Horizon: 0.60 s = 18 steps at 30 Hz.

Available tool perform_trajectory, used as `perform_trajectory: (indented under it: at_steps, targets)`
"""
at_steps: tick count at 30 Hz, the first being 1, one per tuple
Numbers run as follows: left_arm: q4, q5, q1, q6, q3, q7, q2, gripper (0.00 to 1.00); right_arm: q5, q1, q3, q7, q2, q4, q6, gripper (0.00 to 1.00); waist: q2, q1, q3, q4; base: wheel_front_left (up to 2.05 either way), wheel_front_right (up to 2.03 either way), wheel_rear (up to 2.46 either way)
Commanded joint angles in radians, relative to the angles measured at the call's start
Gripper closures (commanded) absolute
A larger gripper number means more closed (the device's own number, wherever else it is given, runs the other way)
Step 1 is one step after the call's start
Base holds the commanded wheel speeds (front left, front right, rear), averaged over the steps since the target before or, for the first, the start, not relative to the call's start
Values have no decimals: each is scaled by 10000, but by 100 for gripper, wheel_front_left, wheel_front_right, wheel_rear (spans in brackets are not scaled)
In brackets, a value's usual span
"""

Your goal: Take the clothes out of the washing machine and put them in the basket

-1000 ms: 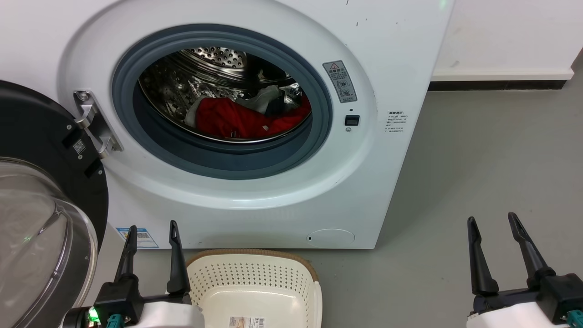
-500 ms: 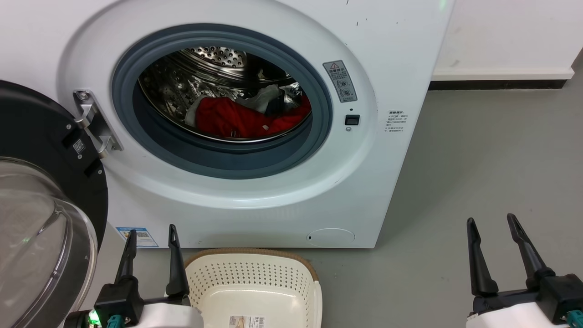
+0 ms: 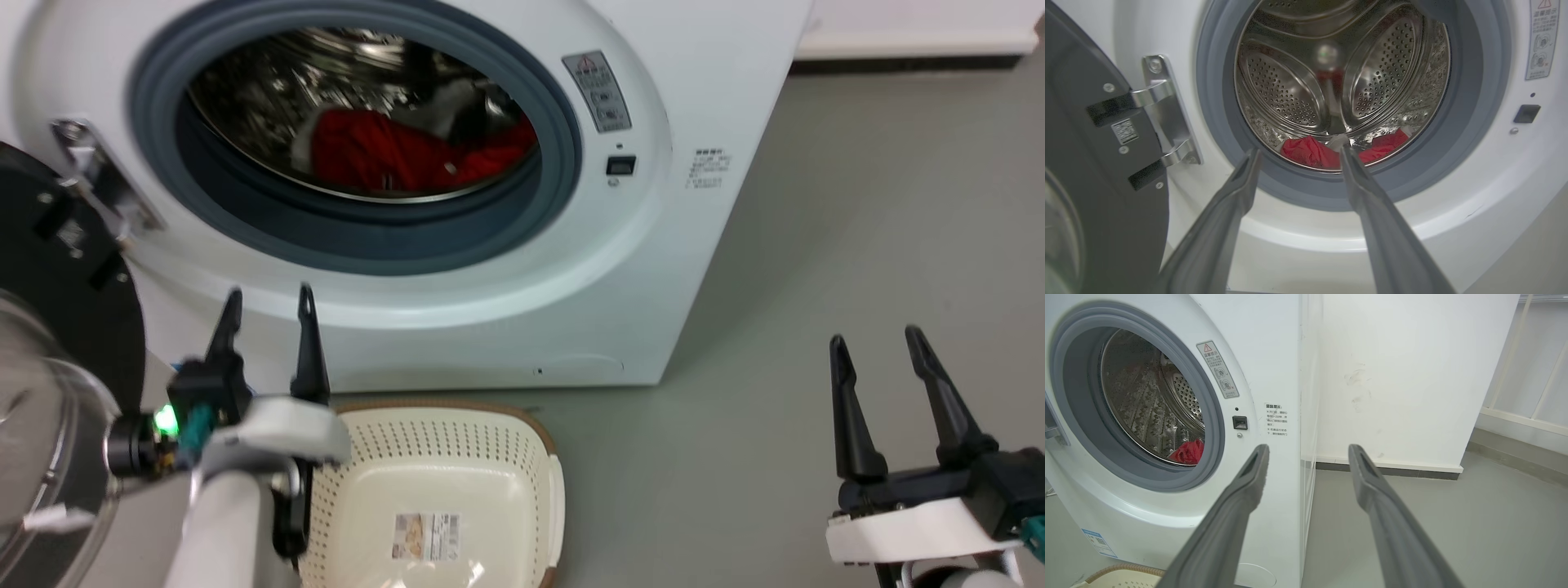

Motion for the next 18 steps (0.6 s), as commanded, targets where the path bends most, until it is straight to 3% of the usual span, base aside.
perform_trajectory:
  at_steps: [1, 12, 18]
  targets:
    - [483, 35, -742, -80, 73, -26, 145, 0, 85, -313, 70, -21, 14, -70, -7, 0, -1, 0, 772, -340, 0, 0, 0]
    - [3617, 362, -5065, -547, 64, -15, 1430, 0, 562, -1464, 259, -21, 19, -337, -7, 0, -1, 0, 2878, -1260, 0, 0, 0]
    - [5439, 631, -7727, -792, -206, 494, 2174, 0, 838, -1950, 298, -21, 21, -439, -7, 0, -1, 0, 4020, -1602, 0, 0, 0]
